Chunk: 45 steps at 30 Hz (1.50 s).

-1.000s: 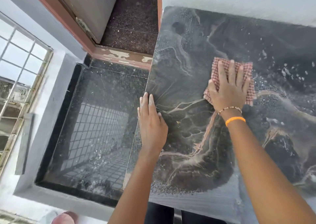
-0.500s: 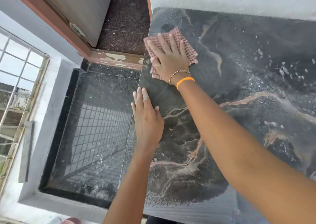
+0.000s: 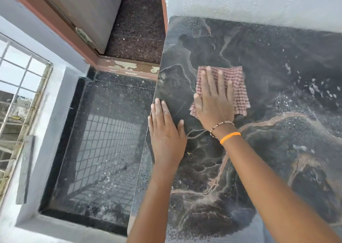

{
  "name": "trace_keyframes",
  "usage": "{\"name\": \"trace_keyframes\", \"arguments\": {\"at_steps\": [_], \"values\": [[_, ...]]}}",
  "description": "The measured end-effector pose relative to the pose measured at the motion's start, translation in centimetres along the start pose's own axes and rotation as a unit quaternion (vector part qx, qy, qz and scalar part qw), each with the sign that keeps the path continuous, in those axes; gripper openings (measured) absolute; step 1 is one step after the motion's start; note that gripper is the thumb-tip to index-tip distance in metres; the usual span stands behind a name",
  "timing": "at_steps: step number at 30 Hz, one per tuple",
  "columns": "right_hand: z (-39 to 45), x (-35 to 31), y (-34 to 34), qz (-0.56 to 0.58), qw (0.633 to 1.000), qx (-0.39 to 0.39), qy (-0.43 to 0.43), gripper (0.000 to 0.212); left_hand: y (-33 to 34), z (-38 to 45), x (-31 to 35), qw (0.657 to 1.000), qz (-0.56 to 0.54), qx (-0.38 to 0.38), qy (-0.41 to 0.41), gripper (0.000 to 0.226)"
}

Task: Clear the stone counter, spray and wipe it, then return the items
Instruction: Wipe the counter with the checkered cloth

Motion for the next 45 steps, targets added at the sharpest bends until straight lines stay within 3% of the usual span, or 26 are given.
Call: {"name": "trace_keyframes", "arguments": {"at_steps": [2, 4, 11, 14, 19, 25, 30, 34, 37, 41, 45], "values": [[3.4, -3.3, 0.3, 0.005, 0.996, -0.011, -0.092, 0.062, 0.0, 0.2, 0.0, 1.0, -0.003, -0.003, -0.002, 0.066], [7.3, -5.4, 0.5, 0.008, 0.992, -0.018, -0.128, 0.06, -0.1, 0.4, 0.1, 1.0, 0.0, -0.009, -0.008, 0.067], [18.3, -4.7, -0.4, 0.042, 0.997, -0.028, -0.056, 0.056, -0.5, 1.2, 1.0, 0.998, -0.026, -0.024, -0.046, 0.072], [17.7, -3.1, -0.8, 0.042, 0.997, -0.018, -0.059, 0.055, 0.0, 1.2, 3.0, 0.998, -0.05, -0.048, -0.001, 0.073], [14.5, 5.0, -1.8, 0.035, 0.999, 0.021, 0.006, 0.055, 1.9, 0.5, 6.0, 0.993, -0.034, -0.096, 0.06, 0.087], [10.4, 17.9, -3.4, 0.03, 0.99, 0.059, 0.128, 0.055, 2.9, 0.2, 6.9, 0.992, -0.029, -0.117, 0.04, 0.103], [5.3, 22.6, -4.4, 0.024, 0.971, 0.084, 0.224, 0.055, 2.8, 0.2, 6.9, 0.992, -0.027, -0.114, 0.046, 0.103], [0.9, 19.2, -3.6, 0.025, 0.969, 0.07, 0.235, 0.057, 2.7, 0.4, 7.0, 0.991, -0.041, -0.119, 0.04, 0.103], [0.1, 13.6, -2.5, 0.02, 0.984, 0.037, 0.175, 0.06, 1.9, 0.0, 6.7, 0.989, -0.087, -0.117, 0.037, 0.094], [2.3, 4.4, -1.0, 0.038, 0.998, -0.002, 0.052, 0.061, -0.2, -1.3, 4.3, 0.983, -0.171, -0.066, 0.016, 0.064], [1.9, -6.3, 0.7, 0.054, 0.987, -0.061, -0.135, 0.061, -2.3, -3.0, 0.7, 0.982, -0.183, -0.008, -0.043, 0.071]]}}
Point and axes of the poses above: each hand's wrist, its own z-axis towards the middle knuckle, its own y-axis out of the palm, x = y × z, the point moved 6 cm from there along z, towards the middle knuckle, and after that the axes turned 8 degrees about -y, right-handed, at the moved point
